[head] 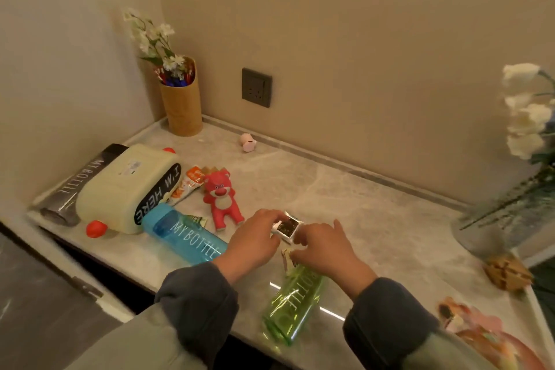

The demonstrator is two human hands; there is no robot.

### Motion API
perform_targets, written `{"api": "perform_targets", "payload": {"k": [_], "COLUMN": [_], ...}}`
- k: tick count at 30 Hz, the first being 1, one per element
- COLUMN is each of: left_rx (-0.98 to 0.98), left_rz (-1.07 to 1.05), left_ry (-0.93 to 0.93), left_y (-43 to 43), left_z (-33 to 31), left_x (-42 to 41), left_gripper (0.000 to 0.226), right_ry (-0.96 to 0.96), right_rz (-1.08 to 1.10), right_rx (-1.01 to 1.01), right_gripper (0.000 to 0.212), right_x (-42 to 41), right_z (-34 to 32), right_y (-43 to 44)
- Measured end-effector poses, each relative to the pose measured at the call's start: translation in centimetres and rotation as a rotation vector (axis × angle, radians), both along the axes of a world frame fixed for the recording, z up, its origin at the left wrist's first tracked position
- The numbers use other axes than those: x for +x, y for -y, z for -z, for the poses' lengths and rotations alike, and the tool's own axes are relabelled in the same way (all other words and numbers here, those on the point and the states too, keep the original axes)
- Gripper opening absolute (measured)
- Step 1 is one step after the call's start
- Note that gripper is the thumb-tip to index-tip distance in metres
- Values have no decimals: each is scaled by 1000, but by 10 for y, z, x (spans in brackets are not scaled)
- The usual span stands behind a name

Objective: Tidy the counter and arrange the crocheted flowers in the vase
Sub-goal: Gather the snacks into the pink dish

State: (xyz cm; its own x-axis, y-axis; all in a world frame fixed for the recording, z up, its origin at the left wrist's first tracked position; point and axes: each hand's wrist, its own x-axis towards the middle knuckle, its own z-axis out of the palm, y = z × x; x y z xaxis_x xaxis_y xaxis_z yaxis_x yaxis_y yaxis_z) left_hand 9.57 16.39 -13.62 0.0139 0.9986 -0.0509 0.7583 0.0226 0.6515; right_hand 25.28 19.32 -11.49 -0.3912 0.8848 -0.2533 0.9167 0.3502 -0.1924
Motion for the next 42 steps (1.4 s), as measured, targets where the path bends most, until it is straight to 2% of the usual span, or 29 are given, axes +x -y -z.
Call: {"api": "perform_targets", "payload": {"k": [3,8,12,15,18,22,25,29,33,36,42], "left_rx": [-73,-109,-82,-66,-31,-9,-28,-99,-53,0,25], "left_rz": [107,263,347,428,511,496,468,440,315,301,385], "left_ry": [-45,-116,-172,-252,-380,-365,-274,-19,192,304,395], "left_y": [-22,-58,-78,-88,-92,-93,-91,-88,-87,-76,-37], "left_z": [7,24,34,37,37,35,34,31,9,-11,-30], "left_x": [-10,-20,-25,-25,-23,-20,-20,-23,-11,16,94], "left_gripper": [46,51,55,64,63,55,49,32,25,26,26], "right_ry": [184,306,319,299,259,186,-3,-548,-892,-997,-1046], "right_rz": [-14,58,118,125,196,277,382,631,786,842,929], "right_rx": [21,33,-5,-10,-14,52,110,194,329,377,436], "right_gripper": [36,54,43,20,24,10,15,20,23,27,34], "right_x": [-17,-36,-39,-42,-44,-43,-41,-34,-18,4,71], "right_z": [7,20,17,15,15,17,17,11,2,-2,-8], "right_y": [-6,-10,-12,-13,-12,-9,-8,-7,3,15,56]}}
